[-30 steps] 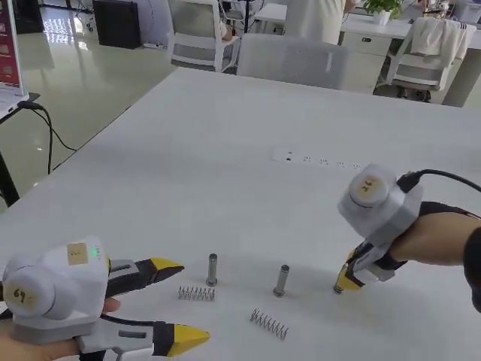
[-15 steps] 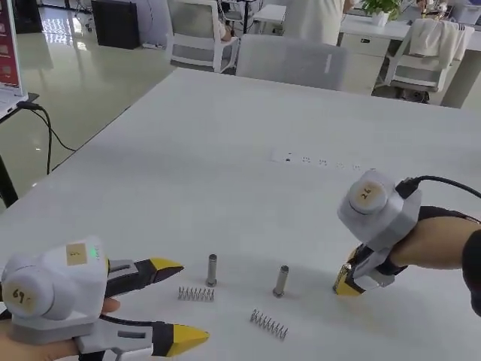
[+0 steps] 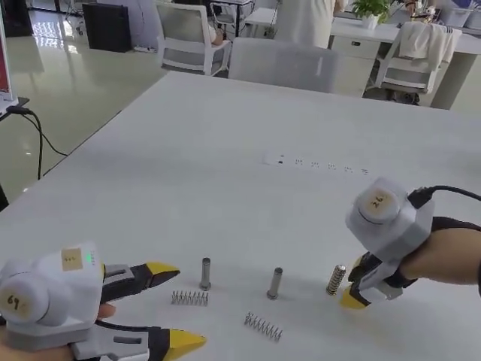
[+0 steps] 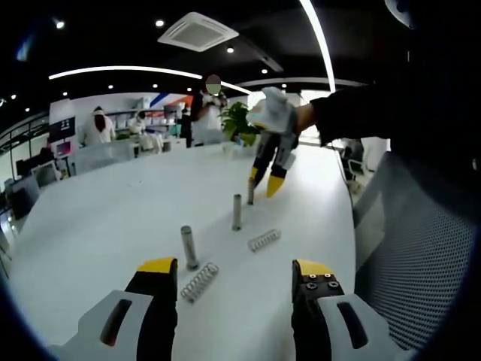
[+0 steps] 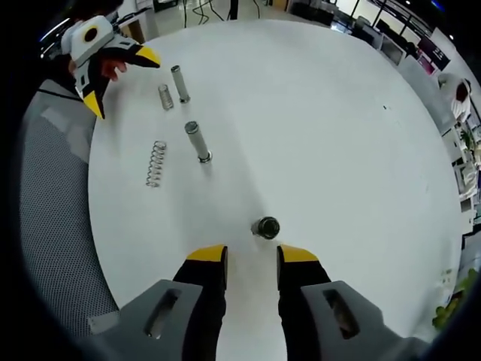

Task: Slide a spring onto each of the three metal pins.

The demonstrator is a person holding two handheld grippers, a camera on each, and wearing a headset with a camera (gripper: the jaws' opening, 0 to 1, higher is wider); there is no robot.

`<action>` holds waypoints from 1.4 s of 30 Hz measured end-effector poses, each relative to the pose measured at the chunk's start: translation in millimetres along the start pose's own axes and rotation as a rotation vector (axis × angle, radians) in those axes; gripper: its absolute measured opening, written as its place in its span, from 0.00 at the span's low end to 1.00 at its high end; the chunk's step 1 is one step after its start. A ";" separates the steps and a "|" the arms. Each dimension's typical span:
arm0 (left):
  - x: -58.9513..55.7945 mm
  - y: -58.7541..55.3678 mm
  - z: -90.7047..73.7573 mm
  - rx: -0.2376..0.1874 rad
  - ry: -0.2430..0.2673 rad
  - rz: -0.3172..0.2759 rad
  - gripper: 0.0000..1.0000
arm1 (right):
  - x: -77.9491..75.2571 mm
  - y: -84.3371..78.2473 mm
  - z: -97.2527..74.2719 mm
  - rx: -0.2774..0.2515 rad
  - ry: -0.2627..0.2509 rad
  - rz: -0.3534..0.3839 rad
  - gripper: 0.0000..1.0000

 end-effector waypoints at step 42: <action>-8.4 -1.6 0.6 0.012 -0.012 0.003 0.53 | 85.1 54.8 54.0 -0.038 0.162 -0.130 0.20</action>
Point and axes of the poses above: the centre of the closed fingertips' face, and the gripper's own axes: z roughly forward along the fingers, x roughly to its left, y roughly out of its top, the point moved 4 cm from there along -z, roughly backward along the fingers, and after that the axes turned 15 degrees about y, right-handed, at the moved point
